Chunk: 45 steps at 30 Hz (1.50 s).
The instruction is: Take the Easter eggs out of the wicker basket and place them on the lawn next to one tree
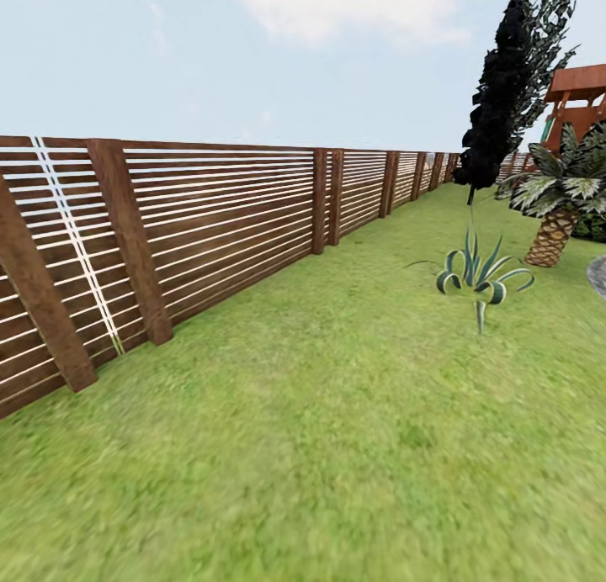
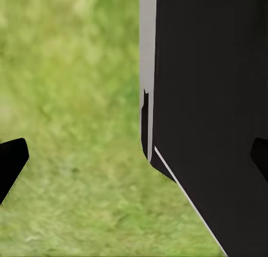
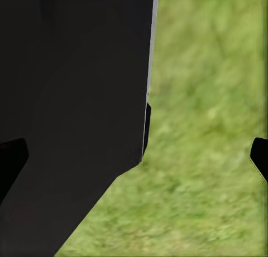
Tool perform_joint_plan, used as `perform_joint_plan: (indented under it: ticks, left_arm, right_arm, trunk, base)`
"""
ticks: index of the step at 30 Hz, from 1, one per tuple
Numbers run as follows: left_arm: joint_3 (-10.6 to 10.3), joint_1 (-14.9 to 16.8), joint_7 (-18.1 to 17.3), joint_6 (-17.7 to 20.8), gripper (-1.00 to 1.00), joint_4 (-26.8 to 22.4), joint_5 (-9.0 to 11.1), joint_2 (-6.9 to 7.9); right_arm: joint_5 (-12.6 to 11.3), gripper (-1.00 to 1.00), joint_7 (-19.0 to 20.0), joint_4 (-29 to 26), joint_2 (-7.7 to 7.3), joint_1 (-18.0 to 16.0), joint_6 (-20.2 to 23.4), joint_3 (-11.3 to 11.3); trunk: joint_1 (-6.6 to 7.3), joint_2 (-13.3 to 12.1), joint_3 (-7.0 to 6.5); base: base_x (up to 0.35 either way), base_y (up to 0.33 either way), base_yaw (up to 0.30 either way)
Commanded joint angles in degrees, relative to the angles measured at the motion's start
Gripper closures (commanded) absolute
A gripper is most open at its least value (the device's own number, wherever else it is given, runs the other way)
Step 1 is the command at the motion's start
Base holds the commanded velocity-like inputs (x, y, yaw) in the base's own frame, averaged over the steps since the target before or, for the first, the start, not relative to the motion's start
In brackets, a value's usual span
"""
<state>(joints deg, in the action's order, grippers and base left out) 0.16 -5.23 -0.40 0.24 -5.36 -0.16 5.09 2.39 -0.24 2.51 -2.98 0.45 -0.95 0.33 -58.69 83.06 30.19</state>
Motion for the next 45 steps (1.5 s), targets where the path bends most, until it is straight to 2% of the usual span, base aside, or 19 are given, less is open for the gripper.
perform_joint_plan:
  ticks: [1, 20, 31, 45]
  left_arm:
    - [0.02, -0.04, -0.04, 0.02, -1.0, -0.13, -0.02, 0.01]
    - [0.02, -0.04, -0.04, 0.02, -1.0, -0.11, -0.02, 0.01]
    - [0.02, -0.04, -0.04, 0.02, -1.0, -0.11, -0.02, 0.01]
    - [0.02, -0.04, -0.04, -0.06, -1.0, -0.14, -0.02, 0.01]
  right_arm:
    - [0.25, -1.0, -0.02, 0.04, -0.01, -0.01, -0.1, 0.02]
    - [0.27, -1.0, -0.02, 0.04, -0.01, -0.01, -0.12, 0.02]
    - [0.34, -1.0, 0.22, 0.04, 0.25, -0.01, -0.19, 0.02]
    - [0.25, -1.0, -0.02, 0.04, 0.17, -0.01, -0.17, -0.07]
  trunk:
    - [-0.04, 0.01, 0.03]
    - [-0.04, 0.01, 0.03]
    - [-0.04, 0.01, 0.07]
    - [-0.04, 0.01, 0.08]
  base:
    - [0.335, 0.0, 0.0]
    - [0.335, 0.0, -0.001]
    - [0.335, 0.0, -0.179]
    - [0.335, 0.0, -0.009]
